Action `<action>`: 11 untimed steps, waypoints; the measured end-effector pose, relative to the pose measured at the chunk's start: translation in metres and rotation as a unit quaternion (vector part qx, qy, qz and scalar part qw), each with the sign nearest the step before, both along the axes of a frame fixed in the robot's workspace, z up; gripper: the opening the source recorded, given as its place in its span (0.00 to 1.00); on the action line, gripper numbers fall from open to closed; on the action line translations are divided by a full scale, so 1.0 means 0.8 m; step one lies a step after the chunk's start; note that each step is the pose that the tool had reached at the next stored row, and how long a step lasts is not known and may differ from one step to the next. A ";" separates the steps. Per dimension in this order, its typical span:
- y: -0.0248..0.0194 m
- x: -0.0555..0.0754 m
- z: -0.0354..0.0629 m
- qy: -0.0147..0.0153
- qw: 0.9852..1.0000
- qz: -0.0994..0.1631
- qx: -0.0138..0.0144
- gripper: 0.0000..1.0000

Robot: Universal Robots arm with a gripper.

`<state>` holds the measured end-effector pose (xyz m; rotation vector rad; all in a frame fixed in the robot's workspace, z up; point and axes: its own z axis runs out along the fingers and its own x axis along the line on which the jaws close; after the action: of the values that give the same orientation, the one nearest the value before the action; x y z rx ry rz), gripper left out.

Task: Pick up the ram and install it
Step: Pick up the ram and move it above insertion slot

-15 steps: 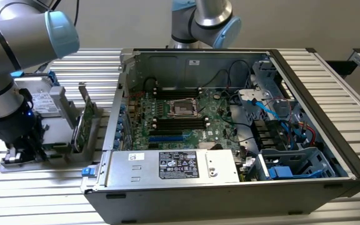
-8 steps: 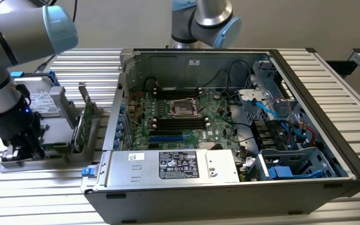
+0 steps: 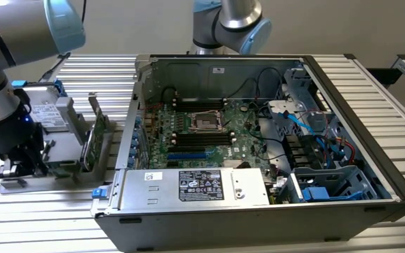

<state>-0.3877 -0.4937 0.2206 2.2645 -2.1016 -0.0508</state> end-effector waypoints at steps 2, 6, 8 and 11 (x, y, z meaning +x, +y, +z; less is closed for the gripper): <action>0.0000 0.000 0.005 0.000 1.000 0.000 0.000 0.13; 0.0000 0.003 0.023 0.000 1.000 -0.001 0.000 0.13; 0.0000 0.004 0.033 0.000 1.000 -0.002 0.000 0.13; 0.0000 0.006 0.049 0.000 1.000 -0.002 0.000 0.13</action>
<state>-0.3827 -0.4937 0.2595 2.2606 -2.1058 -0.0509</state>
